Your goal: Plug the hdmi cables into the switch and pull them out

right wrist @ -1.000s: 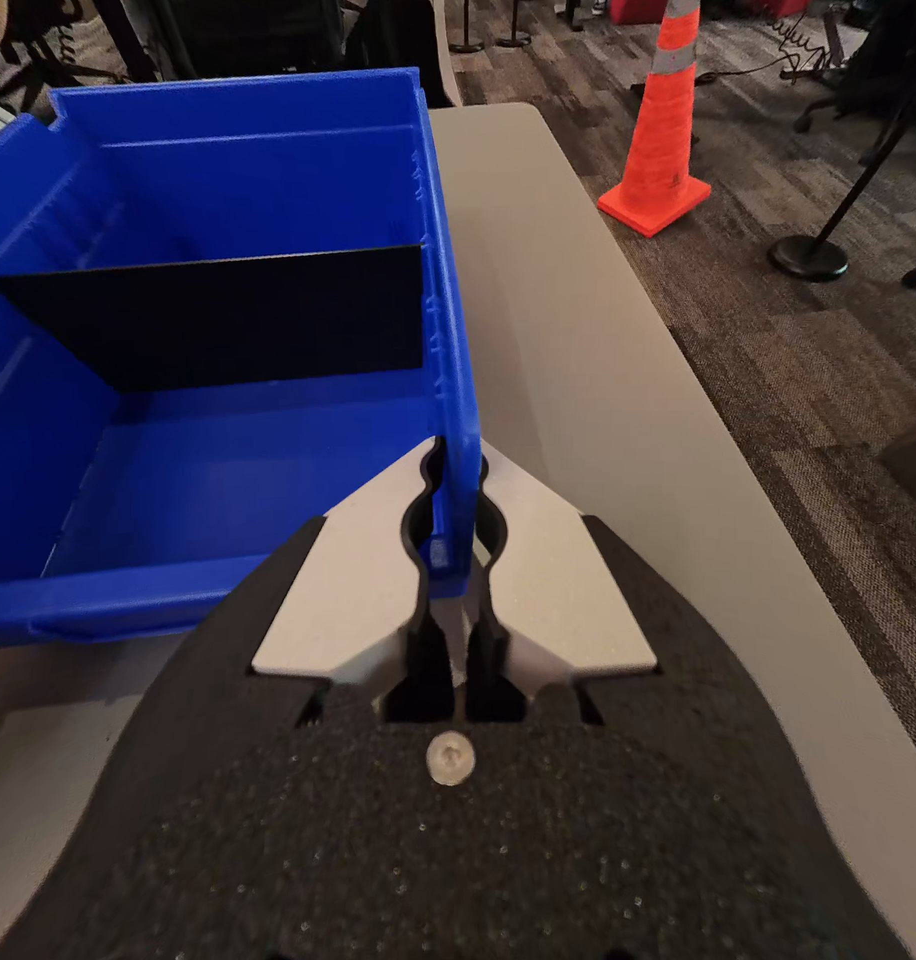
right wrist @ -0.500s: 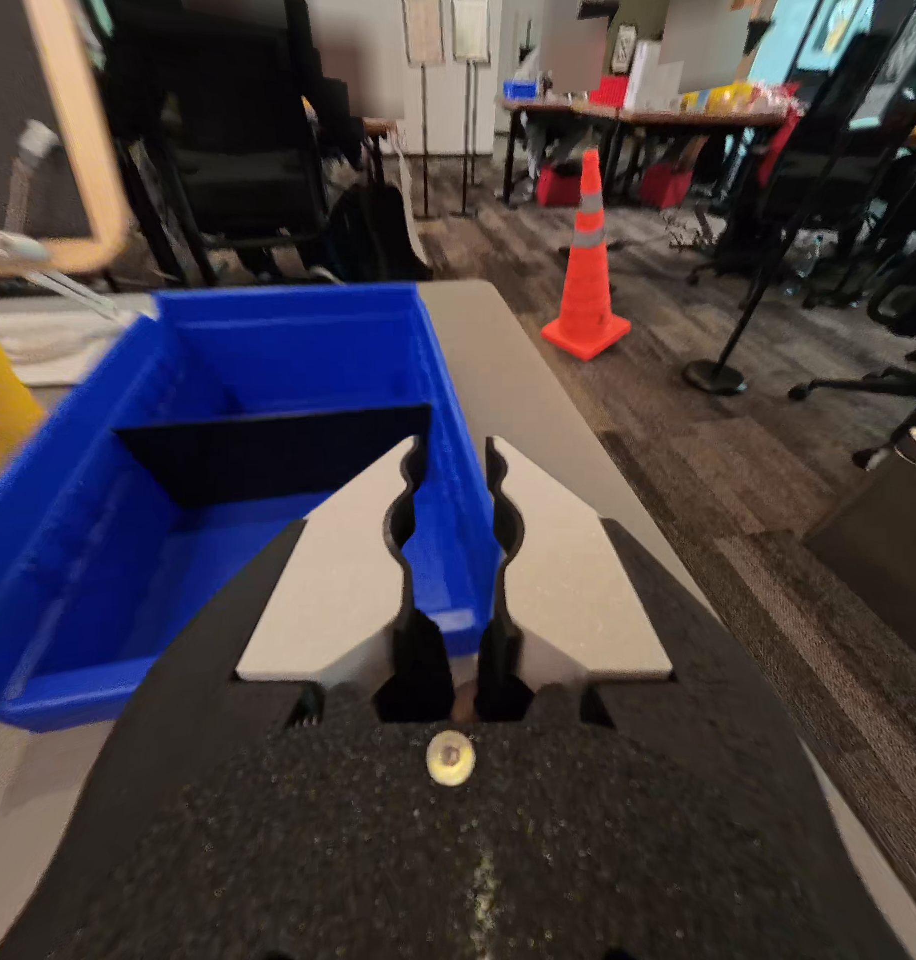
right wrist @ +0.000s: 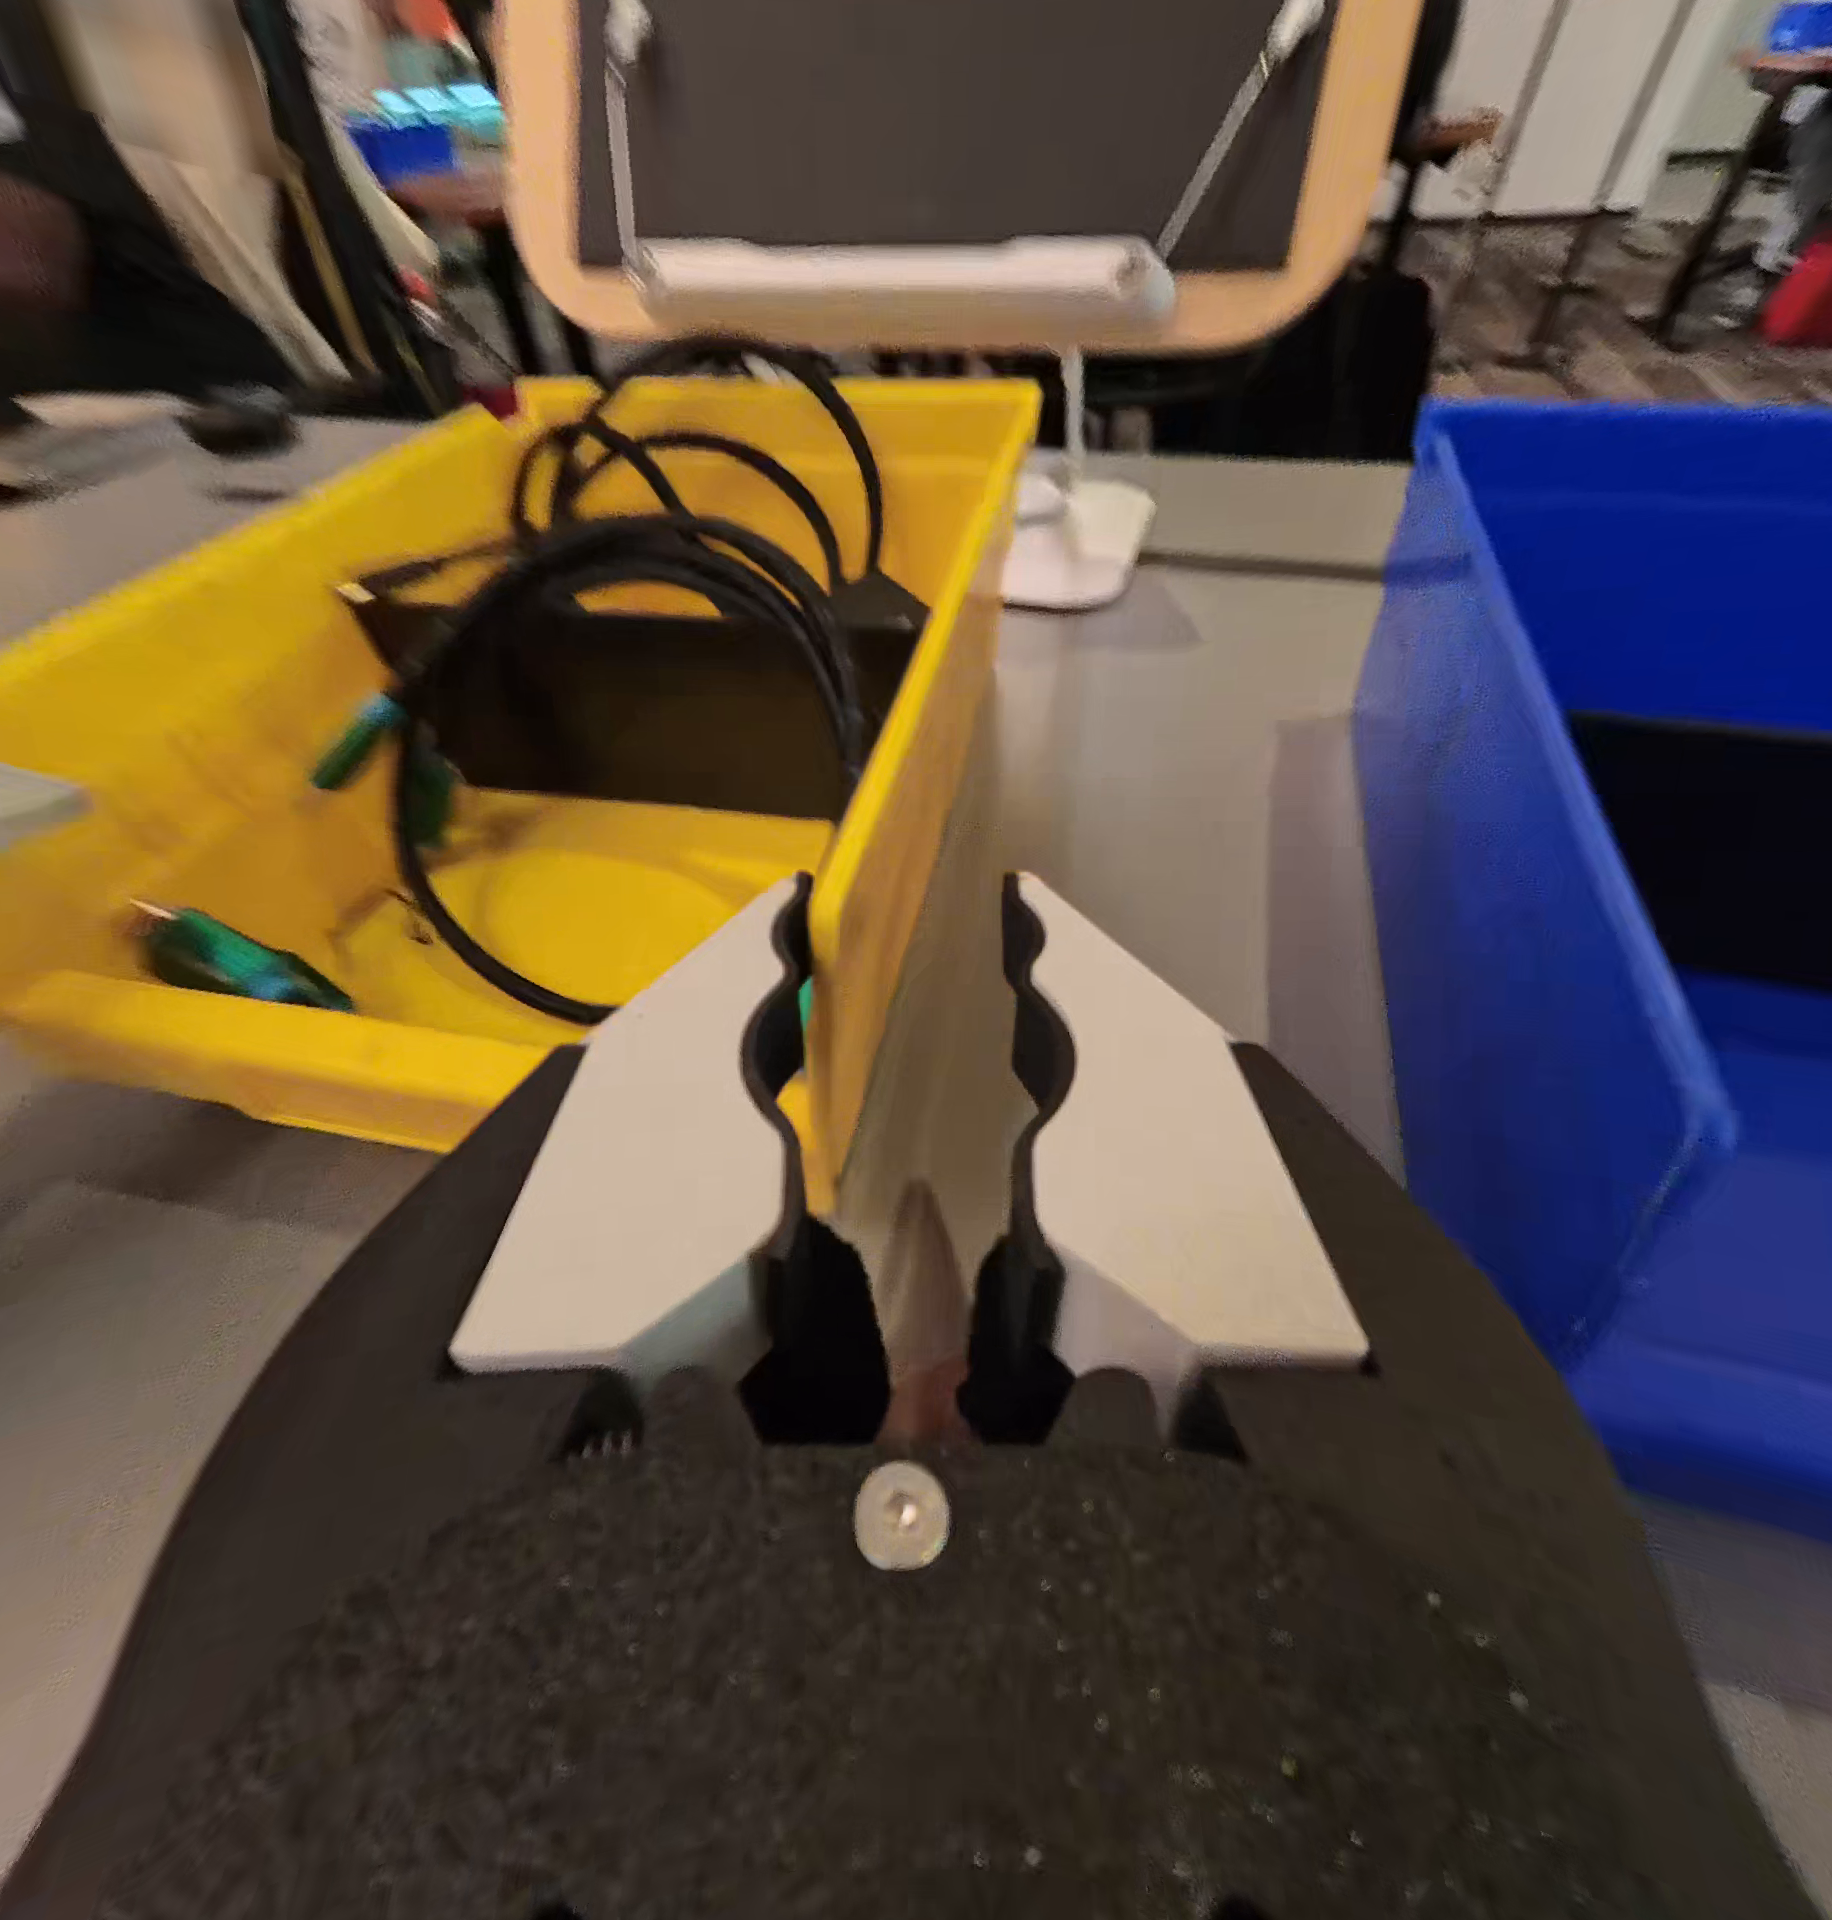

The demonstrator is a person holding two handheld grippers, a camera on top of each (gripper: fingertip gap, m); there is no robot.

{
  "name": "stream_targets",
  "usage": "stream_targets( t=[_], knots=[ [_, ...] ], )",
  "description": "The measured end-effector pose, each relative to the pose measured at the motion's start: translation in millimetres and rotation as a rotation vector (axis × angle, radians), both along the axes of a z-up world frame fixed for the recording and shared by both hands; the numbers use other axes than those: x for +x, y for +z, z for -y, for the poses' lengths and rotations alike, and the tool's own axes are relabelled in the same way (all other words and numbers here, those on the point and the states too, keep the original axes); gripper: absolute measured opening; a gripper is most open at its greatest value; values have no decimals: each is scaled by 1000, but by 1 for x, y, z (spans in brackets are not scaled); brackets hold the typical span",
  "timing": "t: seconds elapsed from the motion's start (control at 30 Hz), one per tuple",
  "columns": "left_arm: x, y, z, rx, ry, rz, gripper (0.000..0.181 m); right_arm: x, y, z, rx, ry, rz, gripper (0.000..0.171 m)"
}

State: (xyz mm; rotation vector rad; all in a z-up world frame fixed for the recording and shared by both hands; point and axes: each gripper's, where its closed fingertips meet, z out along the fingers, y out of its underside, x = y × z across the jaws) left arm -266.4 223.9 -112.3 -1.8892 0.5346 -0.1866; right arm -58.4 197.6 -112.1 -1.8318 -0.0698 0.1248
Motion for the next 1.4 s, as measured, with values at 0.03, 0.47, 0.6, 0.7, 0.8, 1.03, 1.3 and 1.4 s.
stream_targets(
  t=[0.03,0.47,0.6,0.7,0.8,1.03,1.3,1.4],
  knots=[
    [3,-4,-2,-9,0,-8,30,0,-10,-2,-28,-25,11,36],
    [-44,3,-15,-7,111,-89,4,-53,-14,1,-96,-251,106,1],
    [-115,22,-22,34,190,-61,4,-118,5,-15,-40,-216,74,1],
    [-175,27,-36,48,234,-54,4,-178,16,-31,-28,-174,115,2],
    [-221,26,-49,63,233,-61,4,-227,13,-46,-52,-154,127,2],
    [-276,-9,-68,-101,245,-5,3,-290,-24,-58,-116,-94,62,5],
    [-282,-11,-68,-126,274,70,3,-303,-18,-49,-209,181,-58,17],
    [-282,-11,-67,-127,292,96,3,-292,-5,-28,-236,312,-148,28]
  ],
)
